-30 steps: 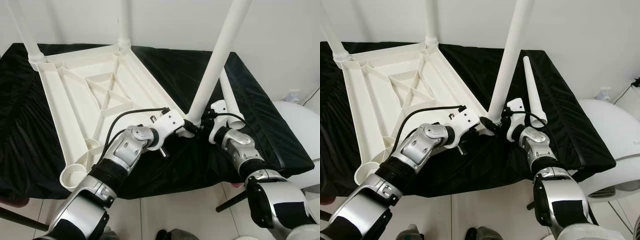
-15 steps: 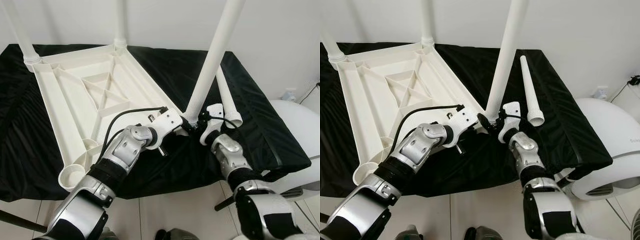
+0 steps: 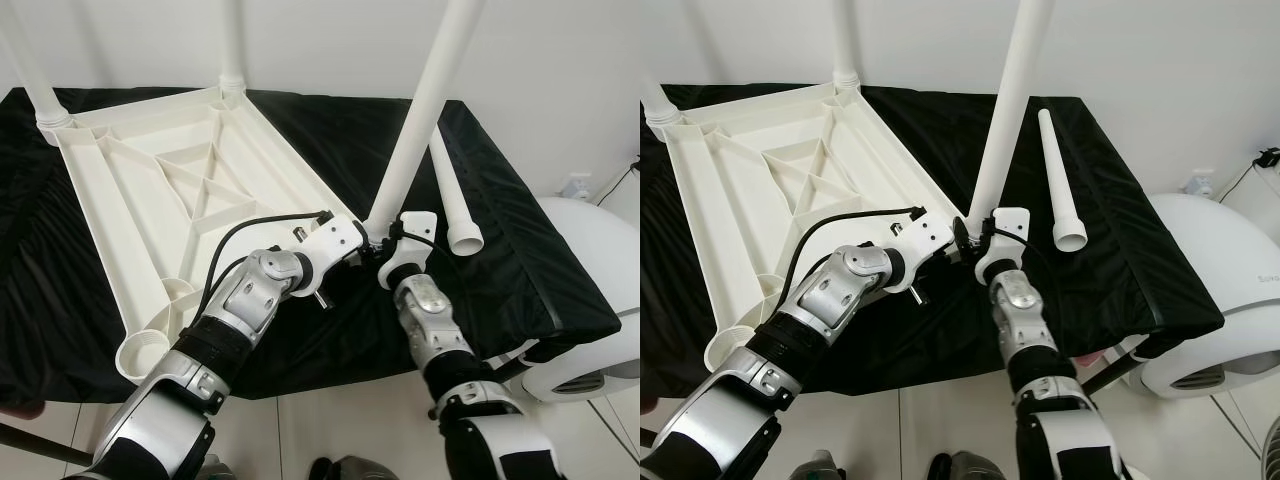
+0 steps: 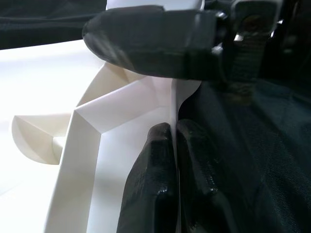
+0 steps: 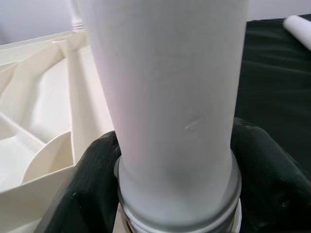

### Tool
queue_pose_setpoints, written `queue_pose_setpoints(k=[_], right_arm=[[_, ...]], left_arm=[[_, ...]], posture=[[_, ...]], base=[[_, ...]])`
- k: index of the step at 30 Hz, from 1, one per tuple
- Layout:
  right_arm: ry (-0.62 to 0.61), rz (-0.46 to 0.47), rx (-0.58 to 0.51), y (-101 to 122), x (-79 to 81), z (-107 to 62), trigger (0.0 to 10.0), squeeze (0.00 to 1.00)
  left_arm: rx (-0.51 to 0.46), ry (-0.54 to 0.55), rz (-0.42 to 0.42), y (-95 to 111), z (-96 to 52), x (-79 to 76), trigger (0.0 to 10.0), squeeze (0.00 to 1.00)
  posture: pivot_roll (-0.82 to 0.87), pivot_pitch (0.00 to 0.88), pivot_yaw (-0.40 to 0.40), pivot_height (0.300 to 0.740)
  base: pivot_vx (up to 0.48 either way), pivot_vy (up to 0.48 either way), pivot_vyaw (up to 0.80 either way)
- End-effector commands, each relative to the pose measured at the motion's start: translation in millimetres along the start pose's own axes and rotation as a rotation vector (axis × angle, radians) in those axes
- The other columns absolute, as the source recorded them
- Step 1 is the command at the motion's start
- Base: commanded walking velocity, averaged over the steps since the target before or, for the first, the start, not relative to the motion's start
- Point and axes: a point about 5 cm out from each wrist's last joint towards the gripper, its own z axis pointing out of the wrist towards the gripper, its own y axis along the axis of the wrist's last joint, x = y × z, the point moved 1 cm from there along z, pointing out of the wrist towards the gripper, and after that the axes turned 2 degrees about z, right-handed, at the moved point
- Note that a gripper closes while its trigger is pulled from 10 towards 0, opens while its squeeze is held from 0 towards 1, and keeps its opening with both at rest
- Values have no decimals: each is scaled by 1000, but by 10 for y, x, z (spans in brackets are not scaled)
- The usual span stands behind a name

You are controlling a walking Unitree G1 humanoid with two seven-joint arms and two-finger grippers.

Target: Building children table

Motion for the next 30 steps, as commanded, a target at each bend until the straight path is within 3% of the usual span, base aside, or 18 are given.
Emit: queue_pose_setpoints(k=[1, 12, 13, 14, 20, 28, 29, 30], right_arm=[[-51, -7, -54, 139, 23, 49, 10000, 0], [-55, -22, -21, 76, 152, 1, 10000, 8], [-62, -25, -19, 76, 147, -4, 10000, 86], [-56, -11, -23, 84, 146, -10, 10000, 1000], [-58, -17, -40, 110, 115, -28, 10000, 1000], [-39, -40, -25, 75, -42, -96, 10000, 1000], [-17, -40, -21, 65, -62, -106, 10000, 659], [25, -36, -15, 51, -82, -118, 10000, 0]], left_arm=[[24, -30, -10, -53, 36, -96, 10000, 0], [23, -30, -10, -55, 46, -115, 10000, 0], [23, -30, -10, -57, 45, -115, 10000, 0], [24, -29, -10, -59, 45, -115, 10000, 0], [24, -29, -10, -60, 46, -119, 10000, 0], [24, -26, -10, -61, 40, -112, 10000, 0], [24, -26, -10, -61, 40, -111, 10000, 0], [24, -25, -10, -60, 38, -108, 10000, 0]], posture=[[46, 0, -105, 740], [50, 0, -112, 740], [50, 0, -112, 740], [49, 0, -113, 740], [49, 0, -114, 740], [48, 0, -114, 740], [48, 0, -114, 740], [48, 0, -113, 740]], base=[[0, 0, 0], [0, 0, 0], [0, 0, 0], [0, 0, 0], [0, 0, 0], [0, 0, 0], [0, 0, 0], [0, 0, 0]])
